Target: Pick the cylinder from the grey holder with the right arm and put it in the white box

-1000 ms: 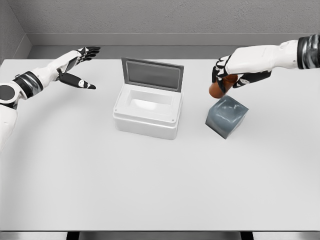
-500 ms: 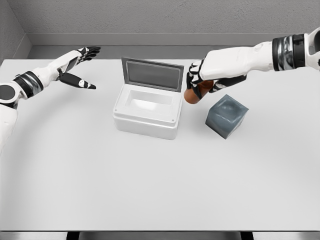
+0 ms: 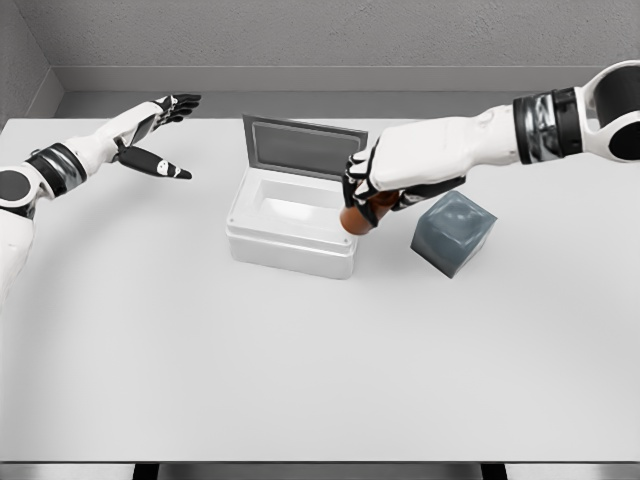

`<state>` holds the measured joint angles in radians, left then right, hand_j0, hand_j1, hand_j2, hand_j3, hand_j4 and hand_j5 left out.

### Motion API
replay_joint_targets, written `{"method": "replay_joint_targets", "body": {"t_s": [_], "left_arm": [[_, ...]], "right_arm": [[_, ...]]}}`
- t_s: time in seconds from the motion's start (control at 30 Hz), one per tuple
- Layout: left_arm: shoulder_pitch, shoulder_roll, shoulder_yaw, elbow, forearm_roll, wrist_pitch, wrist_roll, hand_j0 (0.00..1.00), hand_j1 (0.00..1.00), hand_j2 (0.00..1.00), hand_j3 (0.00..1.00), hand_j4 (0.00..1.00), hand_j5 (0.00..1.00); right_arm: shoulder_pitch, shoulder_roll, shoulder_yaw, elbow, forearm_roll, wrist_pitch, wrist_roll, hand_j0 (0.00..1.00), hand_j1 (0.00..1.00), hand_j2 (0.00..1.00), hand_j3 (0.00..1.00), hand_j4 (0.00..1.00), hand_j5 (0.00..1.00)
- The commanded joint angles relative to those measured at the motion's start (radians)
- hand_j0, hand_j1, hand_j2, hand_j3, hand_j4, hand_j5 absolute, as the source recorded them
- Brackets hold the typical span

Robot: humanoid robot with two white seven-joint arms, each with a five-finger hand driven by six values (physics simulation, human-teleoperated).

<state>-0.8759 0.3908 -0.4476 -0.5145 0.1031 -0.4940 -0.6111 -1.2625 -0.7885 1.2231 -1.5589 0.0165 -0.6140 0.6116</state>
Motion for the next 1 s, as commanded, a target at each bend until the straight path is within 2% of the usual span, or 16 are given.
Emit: {"method": "replay_joint_targets", "body": {"t_s": [0.0, 0.13, 0.17, 0.3, 0.47, 0.63, 0.7, 0.83, 0.97], "left_arm": [[0.0, 0.0, 0.003, -0.001, 0.007, 0.002, 0.0, 1.0, 1.0, 1.0, 1.0, 1.0, 1.0], [0.0, -0.001, 0.003, -0.002, 0.007, 0.002, 0.0, 1.0, 1.0, 1.0, 1.0, 1.0, 1.0], [0.0, -0.001, 0.003, -0.002, 0.007, 0.002, 0.0, 1.0, 1.0, 1.0, 1.0, 1.0, 1.0], [0.002, 0.0, 0.003, -0.004, 0.007, 0.002, 0.0, 1.0, 1.0, 1.0, 1.0, 1.0, 1.0], [0.002, 0.0, 0.003, -0.002, 0.007, 0.002, 0.0, 1.0, 1.0, 1.0, 1.0, 1.0, 1.0], [0.002, 0.0, 0.001, -0.002, 0.007, 0.002, 0.0, 1.0, 1.0, 1.0, 1.0, 1.0, 1.0], [0.002, 0.0, 0.001, -0.002, 0.007, 0.002, 0.0, 1.0, 1.0, 1.0, 1.0, 1.0, 1.0], [0.002, 0.0, 0.001, -0.002, 0.007, 0.002, 0.0, 1.0, 1.0, 1.0, 1.0, 1.0, 1.0], [0.002, 0.0, 0.0, -0.002, 0.007, 0.002, 0.0, 1.0, 1.0, 1.0, 1.0, 1.0, 1.0]], "right_arm": [[0.0, 0.017, -0.002, -0.004, 0.006, 0.003, -0.001, 0.38, 0.38, 0.38, 0.38, 0.38, 0.38], [0.002, 0.06, -0.002, 0.01, 0.02, 0.003, -0.001, 0.38, 0.38, 0.38, 0.38, 0.38, 0.38], [0.002, 0.081, -0.001, 0.042, 0.02, 0.003, -0.001, 0.38, 0.38, 0.38, 0.38, 0.38, 0.38], [0.005, 0.098, -0.002, 0.089, 0.023, 0.003, -0.001, 0.38, 0.38, 0.38, 0.38, 0.38, 0.38], [0.006, 0.121, -0.014, 0.186, 0.042, 0.003, -0.001, 0.38, 0.38, 0.38, 0.38, 0.38, 0.38], [0.008, 0.146, -0.014, 0.191, 0.045, 0.003, -0.001, 0.38, 0.38, 0.38, 0.38, 0.38, 0.38], [0.008, 0.169, -0.013, 0.233, 0.068, 0.003, -0.001, 0.38, 0.38, 0.38, 0.38, 0.38, 0.38], [0.014, 0.186, -0.013, 0.267, 0.072, 0.003, -0.001, 0.39, 0.39, 0.39, 0.39, 0.39, 0.39], [0.02, 0.187, -0.014, 0.273, 0.079, 0.003, -0.001, 0.39, 0.39, 0.39, 0.39, 0.39, 0.39]]}}
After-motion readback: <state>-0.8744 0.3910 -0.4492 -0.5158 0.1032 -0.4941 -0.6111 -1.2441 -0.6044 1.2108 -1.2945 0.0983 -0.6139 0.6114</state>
